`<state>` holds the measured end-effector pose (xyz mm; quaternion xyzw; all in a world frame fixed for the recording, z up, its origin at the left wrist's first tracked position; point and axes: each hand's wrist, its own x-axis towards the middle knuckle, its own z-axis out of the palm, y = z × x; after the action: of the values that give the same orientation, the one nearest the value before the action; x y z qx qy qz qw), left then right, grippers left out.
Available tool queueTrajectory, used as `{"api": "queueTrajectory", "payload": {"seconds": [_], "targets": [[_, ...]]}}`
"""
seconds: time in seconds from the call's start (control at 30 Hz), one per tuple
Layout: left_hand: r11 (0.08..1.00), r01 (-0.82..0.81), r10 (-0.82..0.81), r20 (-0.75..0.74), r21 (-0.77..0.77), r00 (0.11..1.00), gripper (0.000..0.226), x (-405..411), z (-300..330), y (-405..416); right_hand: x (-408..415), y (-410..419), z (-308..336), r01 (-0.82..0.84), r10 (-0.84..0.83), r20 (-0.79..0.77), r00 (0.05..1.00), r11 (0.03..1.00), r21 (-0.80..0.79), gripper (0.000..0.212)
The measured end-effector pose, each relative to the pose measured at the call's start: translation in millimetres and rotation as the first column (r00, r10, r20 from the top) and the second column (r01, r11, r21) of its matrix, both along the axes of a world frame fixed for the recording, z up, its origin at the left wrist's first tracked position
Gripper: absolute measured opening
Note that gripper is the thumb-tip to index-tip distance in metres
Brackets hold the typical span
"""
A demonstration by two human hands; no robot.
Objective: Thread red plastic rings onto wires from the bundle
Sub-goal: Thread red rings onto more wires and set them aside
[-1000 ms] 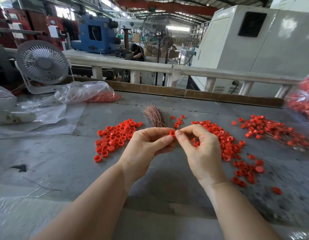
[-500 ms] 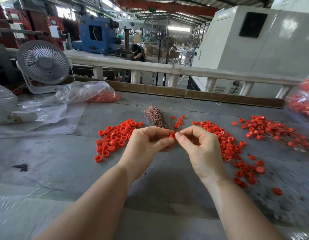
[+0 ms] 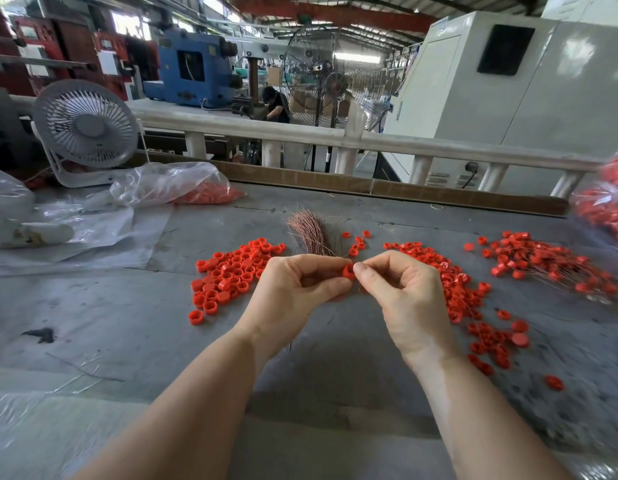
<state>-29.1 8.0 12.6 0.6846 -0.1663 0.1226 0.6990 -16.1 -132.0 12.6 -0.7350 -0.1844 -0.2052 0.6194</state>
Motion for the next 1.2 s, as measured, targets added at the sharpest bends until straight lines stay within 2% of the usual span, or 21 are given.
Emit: {"api": "queueTrajectory", "payload": {"seconds": [0.27,0.63,1.0,1.2], "targets": [[0.999,-0.028,0.028,-0.012,0.016,1.000,0.022,1.7,-0.6,-0.1,1.7,0.3,-1.9,-0.004,0.004,-0.014,1.000,1.000,-0.019,0.023],[0.956,-0.149,0.132,0.084,0.251,0.988,0.032,0.3,-1.5,-3.5,1.5,0.1,-1.3,-0.019,0.019,-0.019,1.000,1.000,-0.002,0.023],[0.997,-0.025,0.023,0.026,0.077,0.999,0.032,-2.3,1.5,-2.6,1.6,-1.7,-0.7,0.015,-0.014,-0.038,0.999,1.000,0.016,0.020],[0.999,0.001,-0.002,0.018,0.046,1.000,0.037,-0.9,0.6,-2.0,4.1,-2.2,-2.0,0.011,-0.009,-0.055,0.998,0.999,0.048,0.024]]}}
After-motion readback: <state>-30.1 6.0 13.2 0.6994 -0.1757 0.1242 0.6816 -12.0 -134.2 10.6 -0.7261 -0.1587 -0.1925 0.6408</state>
